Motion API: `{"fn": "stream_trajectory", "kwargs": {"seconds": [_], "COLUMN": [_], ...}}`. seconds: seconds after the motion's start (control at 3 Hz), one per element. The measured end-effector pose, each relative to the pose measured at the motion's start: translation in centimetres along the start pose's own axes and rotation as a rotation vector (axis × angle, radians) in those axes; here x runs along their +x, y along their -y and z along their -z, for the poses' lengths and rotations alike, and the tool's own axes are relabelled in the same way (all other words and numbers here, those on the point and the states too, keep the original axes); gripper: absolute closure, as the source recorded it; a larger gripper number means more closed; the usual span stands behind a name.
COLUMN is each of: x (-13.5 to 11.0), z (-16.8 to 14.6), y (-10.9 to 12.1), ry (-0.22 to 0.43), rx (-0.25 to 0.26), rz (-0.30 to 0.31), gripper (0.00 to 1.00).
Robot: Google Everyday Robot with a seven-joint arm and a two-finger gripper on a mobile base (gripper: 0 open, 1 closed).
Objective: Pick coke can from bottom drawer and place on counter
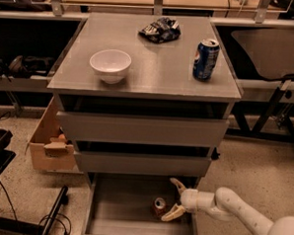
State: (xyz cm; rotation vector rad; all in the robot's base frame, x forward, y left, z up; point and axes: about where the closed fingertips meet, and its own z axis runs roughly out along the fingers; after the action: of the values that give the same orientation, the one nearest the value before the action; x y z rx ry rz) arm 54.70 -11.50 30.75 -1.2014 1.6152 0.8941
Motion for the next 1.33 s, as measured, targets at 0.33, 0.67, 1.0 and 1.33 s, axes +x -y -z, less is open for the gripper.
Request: {"fn": "stream_trajectory", "kwargs": {"seconds": [0.33,0.67,1.0,1.33], "x": [1.7,4.2,6.8,8.7], "z": [-1.6,-2.7,-3.4,-4.2], "y": [1.8,2.9,2.2,0.9], "ry": [-0.034,-0.068,-0.076,-0.068], "rx": [-0.011,-0.017,-0.010,-0.010], "rz": [-0.012,-0.052,-0.100,-0.141], "gripper": [0.00,0.00,0.00,0.00]}}
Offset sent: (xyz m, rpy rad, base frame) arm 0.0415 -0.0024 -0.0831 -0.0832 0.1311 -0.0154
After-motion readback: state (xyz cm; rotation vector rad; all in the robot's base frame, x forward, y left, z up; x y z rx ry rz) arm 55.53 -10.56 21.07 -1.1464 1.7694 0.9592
